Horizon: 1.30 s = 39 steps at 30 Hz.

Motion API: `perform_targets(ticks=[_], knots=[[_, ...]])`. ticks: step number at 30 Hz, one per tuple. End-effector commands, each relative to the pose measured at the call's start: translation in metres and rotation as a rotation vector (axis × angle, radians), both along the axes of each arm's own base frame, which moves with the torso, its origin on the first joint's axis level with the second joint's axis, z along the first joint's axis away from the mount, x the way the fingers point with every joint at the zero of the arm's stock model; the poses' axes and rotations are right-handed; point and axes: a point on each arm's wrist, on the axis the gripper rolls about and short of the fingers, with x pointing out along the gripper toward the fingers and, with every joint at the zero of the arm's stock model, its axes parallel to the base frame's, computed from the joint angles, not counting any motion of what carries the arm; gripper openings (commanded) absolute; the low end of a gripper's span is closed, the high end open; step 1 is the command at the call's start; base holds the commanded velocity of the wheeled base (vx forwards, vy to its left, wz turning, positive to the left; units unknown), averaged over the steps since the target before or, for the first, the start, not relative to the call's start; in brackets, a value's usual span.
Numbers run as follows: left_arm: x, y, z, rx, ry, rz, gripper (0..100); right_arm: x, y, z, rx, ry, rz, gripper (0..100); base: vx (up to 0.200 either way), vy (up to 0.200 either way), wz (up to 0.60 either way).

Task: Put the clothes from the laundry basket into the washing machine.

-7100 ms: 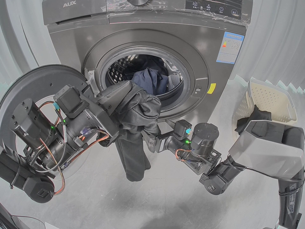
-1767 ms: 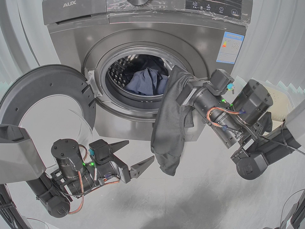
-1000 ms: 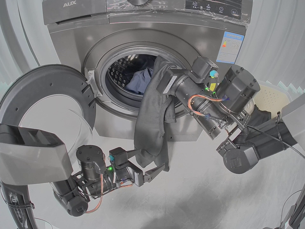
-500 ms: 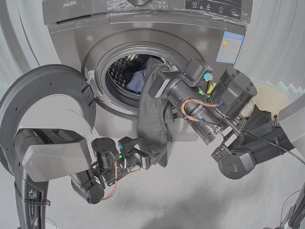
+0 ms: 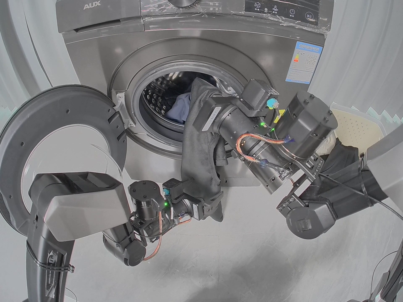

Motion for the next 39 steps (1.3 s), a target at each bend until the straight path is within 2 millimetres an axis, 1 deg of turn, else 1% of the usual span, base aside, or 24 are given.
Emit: perform_targets(ticks=[1,2,5,8,16,17,22,23,25,31,32,33,36,37,38,39], knots=[[0.004,-0.001,-0.005,-0.001,-0.001,0.006,100,0.001,0.001,-0.002,-0.003,0.003,0.001,0,0.0,0.0,0.0],[0.01,-0.001,-0.009,-0.002,-0.003,0.033,100,0.0,0.001,-0.001,-0.001,0.002,0.001,0,0.0,0.0,0.0],[0.02,0.001,-0.008,-0.017,-0.021,0.085,100,0.0,0.001,-0.001,0.0,0.003,0.001,0,0.0,0.0,0.0],[0.024,0.003,-0.006,-0.025,-0.034,0.103,100,0.0,0.001,-0.001,0.0,0.003,0.001,0,0.0,0.0,0.0],[0.024,0.005,-0.006,-0.016,-0.035,0.109,100,0.001,0.001,-0.002,-0.001,0.004,0.001,0,0.0,0.0,0.0],[0.023,0.006,-0.006,-0.011,-0.035,0.117,0,0.001,0.001,-0.002,-0.002,0.006,-0.002,0,0.0,0.0,0.0],[0.019,0.008,-0.005,-0.005,-0.026,0.124,0,0.005,-0.002,-0.003,-0.004,0.008,-0.014,0,0.0,0.0,0.0],[0.013,0.011,0.001,0.0,-0.024,0.12,0,0.008,-0.004,-0.005,-0.008,0.011,-0.022,0,0.0,0.0,0.0],[0.007,0.014,0.004,0.005,-0.016,0.115,0,0.01,-0.005,-0.005,-0.007,0.011,-0.029,0,0.0,0.0,0.0],[0.003,0.022,0.013,0.003,-0.02,0.129,0,0.012,-0.009,-0.004,-0.004,0.01,-0.039,0,0.0,0.0,0.0],[0.003,0.028,0.02,-0.004,-0.031,0.14,0,0.013,-0.011,-0.005,-0.005,0.013,-0.045,0,0.0,0.0,0.0],[0.003,0.029,0.022,-0.005,-0.033,0.143,0,0.013,-0.012,-0.005,-0.004,0.014,-0.046,0,0.0,0.0,0.0],[-0.006,0.04,0.042,-0.022,-0.057,0.143,0,0.016,-0.028,-0.007,-0.02,0.03,-0.079,0,0.0,0.0,0.0],[-0.008,0.041,0.045,-0.024,-0.06,0.143,0,0.016,-0.029,-0.007,-0.02,0.03,-0.083,0,0.0,0.0,0.0],[-0.015,0.048,0.057,-0.032,-0.074,0.132,0,0.018,-0.041,-0.011,-0.037,0.047,-0.109,0,0.0,0.0,0.0],[-0.021,0.051,0.064,-0.036,-0.081,0.121,0,0.018,-0.047,-0.014,-0.046,0.059,-0.12,0,0.0,0.0,0.0]])
